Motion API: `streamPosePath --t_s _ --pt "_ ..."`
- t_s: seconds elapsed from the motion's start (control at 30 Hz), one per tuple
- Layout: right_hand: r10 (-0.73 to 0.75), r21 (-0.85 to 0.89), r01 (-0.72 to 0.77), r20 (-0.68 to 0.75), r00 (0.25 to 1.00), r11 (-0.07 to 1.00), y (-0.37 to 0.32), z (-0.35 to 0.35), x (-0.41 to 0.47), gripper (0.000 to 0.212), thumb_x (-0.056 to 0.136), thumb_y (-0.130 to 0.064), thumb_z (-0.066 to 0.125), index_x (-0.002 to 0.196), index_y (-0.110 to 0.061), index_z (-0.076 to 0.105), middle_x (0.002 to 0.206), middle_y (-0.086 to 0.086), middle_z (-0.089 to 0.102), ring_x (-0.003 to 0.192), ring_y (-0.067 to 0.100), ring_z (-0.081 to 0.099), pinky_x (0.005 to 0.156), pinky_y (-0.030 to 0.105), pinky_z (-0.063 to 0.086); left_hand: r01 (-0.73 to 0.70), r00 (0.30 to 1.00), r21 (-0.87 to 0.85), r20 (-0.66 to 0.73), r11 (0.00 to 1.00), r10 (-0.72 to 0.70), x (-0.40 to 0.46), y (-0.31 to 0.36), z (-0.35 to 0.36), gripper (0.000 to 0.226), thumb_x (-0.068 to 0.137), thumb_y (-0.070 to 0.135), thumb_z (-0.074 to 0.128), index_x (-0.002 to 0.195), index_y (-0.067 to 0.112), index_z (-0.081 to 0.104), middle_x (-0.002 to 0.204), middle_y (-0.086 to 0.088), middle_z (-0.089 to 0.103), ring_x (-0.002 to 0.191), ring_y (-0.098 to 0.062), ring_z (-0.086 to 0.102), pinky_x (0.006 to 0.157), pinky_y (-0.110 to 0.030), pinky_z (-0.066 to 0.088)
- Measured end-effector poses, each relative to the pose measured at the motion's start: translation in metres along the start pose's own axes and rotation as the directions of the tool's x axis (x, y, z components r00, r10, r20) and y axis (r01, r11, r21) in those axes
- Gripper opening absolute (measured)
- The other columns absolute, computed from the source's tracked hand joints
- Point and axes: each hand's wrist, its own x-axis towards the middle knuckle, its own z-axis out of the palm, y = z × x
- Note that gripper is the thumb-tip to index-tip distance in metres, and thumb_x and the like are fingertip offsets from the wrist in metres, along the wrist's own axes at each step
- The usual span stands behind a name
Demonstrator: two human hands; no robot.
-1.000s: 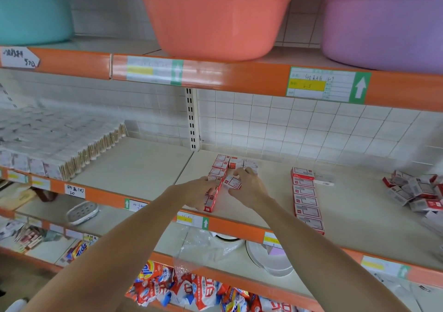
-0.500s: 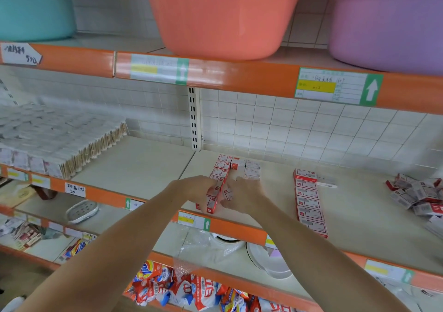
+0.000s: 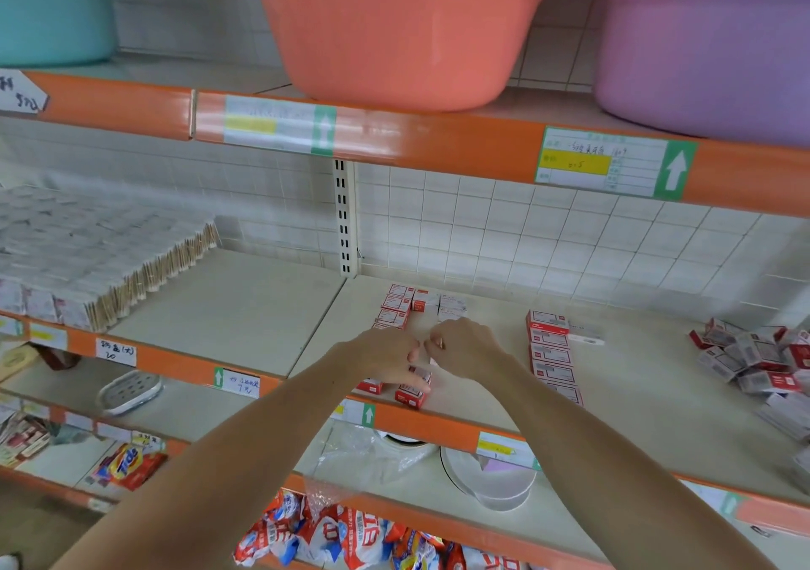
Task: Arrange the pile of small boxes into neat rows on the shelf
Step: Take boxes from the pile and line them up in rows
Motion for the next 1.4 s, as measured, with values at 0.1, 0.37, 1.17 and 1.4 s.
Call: streamPosePath --t_s 0.1,0.37,1.17,1.4 --pt "0.029 0.031 -0.028 -0.025 0.999 0.999 0.006 0.002 0.000 0.030 0.096 -0.034 0.040 0.090 -0.018 0.065 0.090 0.001 0.066 0.082 0.023 0.060 0.067 0.031 0.046 -0.040 0.999 0.024 0.026 0.999 0.040 0.000 0.008 0.002 0.055 0.078 0.063 0.067 0.112 0.021 0.059 0.105 0.003 0.063 0.097 -0.016 0.058 0.082 -0.030 0.047" --pt "0.137 0.167 -0.114 -0.133 0.982 0.979 0.011 0.003 0.001 0.025 0.094 -0.033 0.041 0.076 -0.021 0.054 0.080 -0.003 0.061 0.074 0.022 0.056 0.054 0.028 0.033 -0.038 0.998 -0.270 -0.052 0.962 0.024 0.006 0.016 -0.002 0.018 0.075 0.009 0.069 0.092 0.014 0.066 0.097 0.000 0.066 0.088 -0.016 0.063 0.073 -0.029 0.051" --pt "0.059 0.258 -0.009 -0.187 0.981 0.966 0.005 0.009 0.067 0.031 0.091 -0.022 0.050 0.121 -0.018 0.057 0.119 0.002 0.054 0.117 0.024 0.048 0.094 0.036 0.045 0.015 0.911 -0.260 -0.395 0.966 -0.120 0.071 -0.057 -0.050 0.049 0.076 0.008 0.078 0.120 0.010 0.058 0.116 -0.004 0.052 0.100 -0.015 0.050 0.076 -0.018 0.036" --pt "0.079 0.228 -0.032 -0.199 0.977 0.973 0.008 0.014 0.083 0.034 0.093 -0.024 0.051 0.125 -0.018 0.058 0.129 0.000 0.057 0.123 0.023 0.047 0.107 0.035 0.035 0.018 0.936 -0.100 -0.348 0.995 -0.053 0.107 -0.065 -0.059 0.031 0.080 0.014 0.073 0.110 0.013 0.064 0.111 -0.004 0.051 0.103 -0.024 0.051 0.092 -0.036 0.045"
